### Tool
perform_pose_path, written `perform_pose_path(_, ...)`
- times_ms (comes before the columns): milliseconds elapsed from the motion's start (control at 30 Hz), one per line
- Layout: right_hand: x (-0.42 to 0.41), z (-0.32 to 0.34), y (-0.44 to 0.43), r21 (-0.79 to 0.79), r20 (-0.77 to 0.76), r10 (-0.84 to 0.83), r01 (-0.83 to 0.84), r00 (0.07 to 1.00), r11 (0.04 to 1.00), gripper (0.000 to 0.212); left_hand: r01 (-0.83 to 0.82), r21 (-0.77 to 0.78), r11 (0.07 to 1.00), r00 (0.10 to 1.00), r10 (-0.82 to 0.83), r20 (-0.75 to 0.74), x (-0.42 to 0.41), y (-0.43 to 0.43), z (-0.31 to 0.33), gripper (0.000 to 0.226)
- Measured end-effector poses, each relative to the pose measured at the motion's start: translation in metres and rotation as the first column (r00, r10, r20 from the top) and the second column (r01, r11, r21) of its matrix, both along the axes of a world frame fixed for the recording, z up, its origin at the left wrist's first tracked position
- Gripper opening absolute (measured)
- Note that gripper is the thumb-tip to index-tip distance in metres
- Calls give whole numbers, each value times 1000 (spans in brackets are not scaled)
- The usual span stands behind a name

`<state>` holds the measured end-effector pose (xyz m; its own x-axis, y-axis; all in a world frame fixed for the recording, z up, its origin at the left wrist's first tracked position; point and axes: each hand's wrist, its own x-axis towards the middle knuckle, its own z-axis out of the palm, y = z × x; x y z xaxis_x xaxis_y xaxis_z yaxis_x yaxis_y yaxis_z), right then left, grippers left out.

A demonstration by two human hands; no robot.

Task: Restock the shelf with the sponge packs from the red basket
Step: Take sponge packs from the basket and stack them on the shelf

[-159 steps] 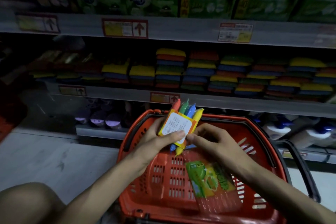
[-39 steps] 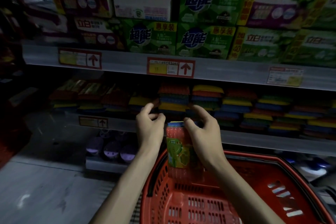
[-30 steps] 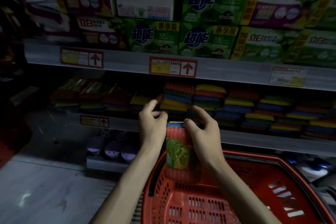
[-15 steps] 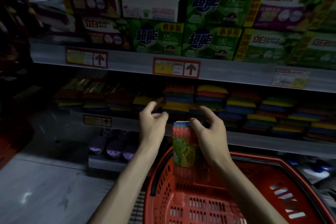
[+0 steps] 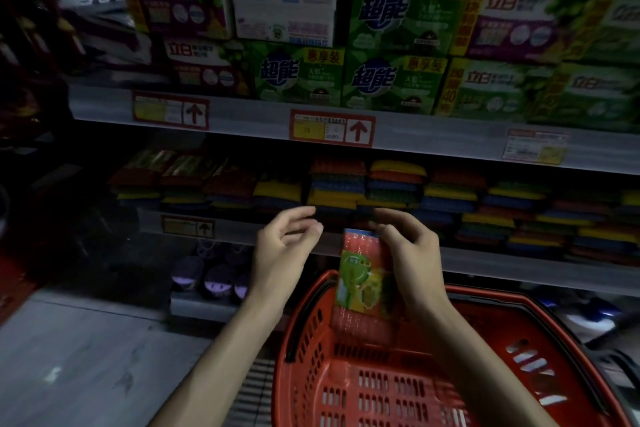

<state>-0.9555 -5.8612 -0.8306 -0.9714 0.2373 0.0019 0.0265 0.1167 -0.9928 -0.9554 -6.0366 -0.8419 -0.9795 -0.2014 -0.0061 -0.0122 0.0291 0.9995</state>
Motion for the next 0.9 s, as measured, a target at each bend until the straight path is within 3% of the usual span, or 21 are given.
perform_pose_path(100, 4, 7, 4, -81, 38, 11, -8, 999, 997, 17, 91, 28, 995, 995, -92, 41, 28, 0, 3, 21)
perform_pose_path(167, 9, 14, 6, -127, 57, 16, -9, 998, 992, 18, 163, 74, 984, 983, -168, 71, 48, 5, 3, 31)
perform_pose_path(267, 16, 25, 12, -176, 97, 55, -37, 994, 984, 19, 314, 182, 932, 935, -337, 114, 74, 17, -4, 53)
perform_pose_path(367, 27, 38, 22, -208, 136, 114, -84, 984, 975, 22, 430, 254, 866, 879, -466, 102, 88, 28, -6, 51)
perform_pose_path(533, 47, 58, 46, -184, 128, 220, -195, 967, 963, 35, 445, 478, 758, 851, -524, 39, 102, 44, -3, 55)
perform_pose_path(633, 57, 62, 65, -232, 139, 352, -316, 925, 920, 41, 423, 543, 725, 833, -548, 83, 106, 53, -4, 69)
perform_pose_path(700, 64, 60, 75, -273, 169, 415, -362, 894, 891, 40, 396, 586, 707, 827, -552, 107, 107, 61, -6, 66)
perform_pose_path(800, 71, 42, 95, -189, 257, 432, -394, 864, 900, 58, 313, 615, 723, 859, -492, 141, 104, 73, -8, 57)
perform_pose_path(900, 82, 22, 109, -247, 296, 489, -428, 821, 869, 76, 210, 616, 759, 901, -395, 179, 99, 82, -13, 60)
